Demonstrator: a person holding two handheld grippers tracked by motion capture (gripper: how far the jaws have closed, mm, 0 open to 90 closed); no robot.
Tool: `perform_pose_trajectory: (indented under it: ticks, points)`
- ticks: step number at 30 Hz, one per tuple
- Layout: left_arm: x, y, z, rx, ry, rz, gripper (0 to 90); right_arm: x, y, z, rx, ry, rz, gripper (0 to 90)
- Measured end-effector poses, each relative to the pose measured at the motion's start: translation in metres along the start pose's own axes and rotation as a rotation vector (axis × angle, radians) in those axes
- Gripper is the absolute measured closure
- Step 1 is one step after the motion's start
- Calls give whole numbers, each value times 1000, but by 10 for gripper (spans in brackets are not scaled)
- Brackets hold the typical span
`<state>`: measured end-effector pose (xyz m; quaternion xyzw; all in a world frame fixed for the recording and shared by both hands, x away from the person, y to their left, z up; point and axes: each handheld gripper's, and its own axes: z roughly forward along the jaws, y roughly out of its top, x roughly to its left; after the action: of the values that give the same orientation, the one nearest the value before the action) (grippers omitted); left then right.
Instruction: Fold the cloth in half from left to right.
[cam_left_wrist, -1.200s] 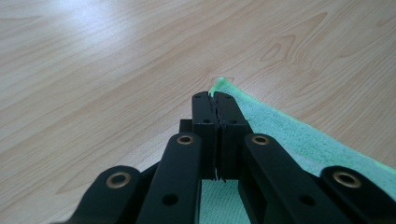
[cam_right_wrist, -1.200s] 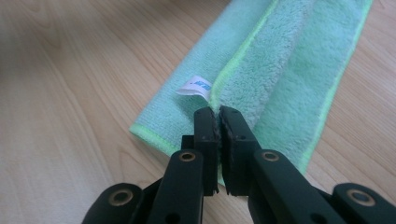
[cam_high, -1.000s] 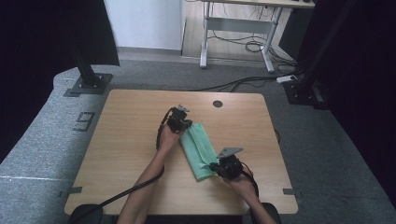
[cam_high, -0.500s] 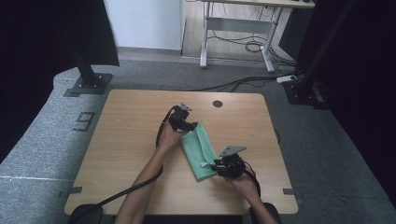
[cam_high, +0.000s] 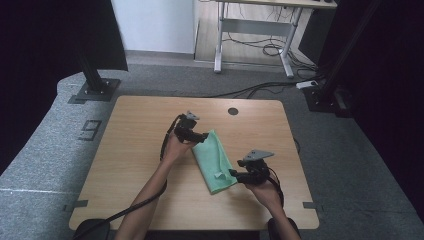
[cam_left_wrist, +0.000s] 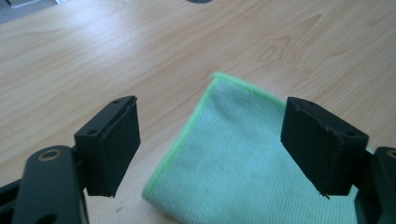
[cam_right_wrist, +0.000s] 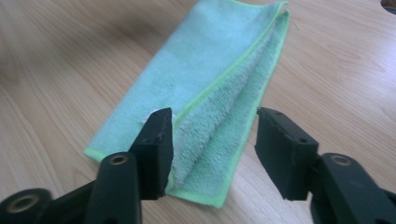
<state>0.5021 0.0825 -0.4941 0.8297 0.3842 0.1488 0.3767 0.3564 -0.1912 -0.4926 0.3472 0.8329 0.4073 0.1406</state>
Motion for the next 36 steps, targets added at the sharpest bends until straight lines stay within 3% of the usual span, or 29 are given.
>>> perform_pose_trajectory:
  ticks: [4,6,10,14,22,25,29,36]
  points:
    - [2,-12,0,18,0,-1,160,6,3,6,-4,26,-2,371]
    - [3,-22,3,38,1,0,148,12,4,16,23,41,-13,346]
    - [3,-34,10,68,7,5,145,12,-1,30,68,36,-17,347]
    - [2,-41,17,96,31,20,145,4,-6,30,97,0,-14,375]
    - [1,-43,16,75,34,9,146,-17,-19,16,118,-61,33,385]
    - [-1,-43,9,61,24,12,145,-26,-19,9,92,-83,53,379]
    - [-7,-45,-1,46,7,20,142,-28,-17,10,76,-80,52,368]
    - [-19,-58,-13,36,-24,29,140,-28,-22,24,128,-61,25,350]
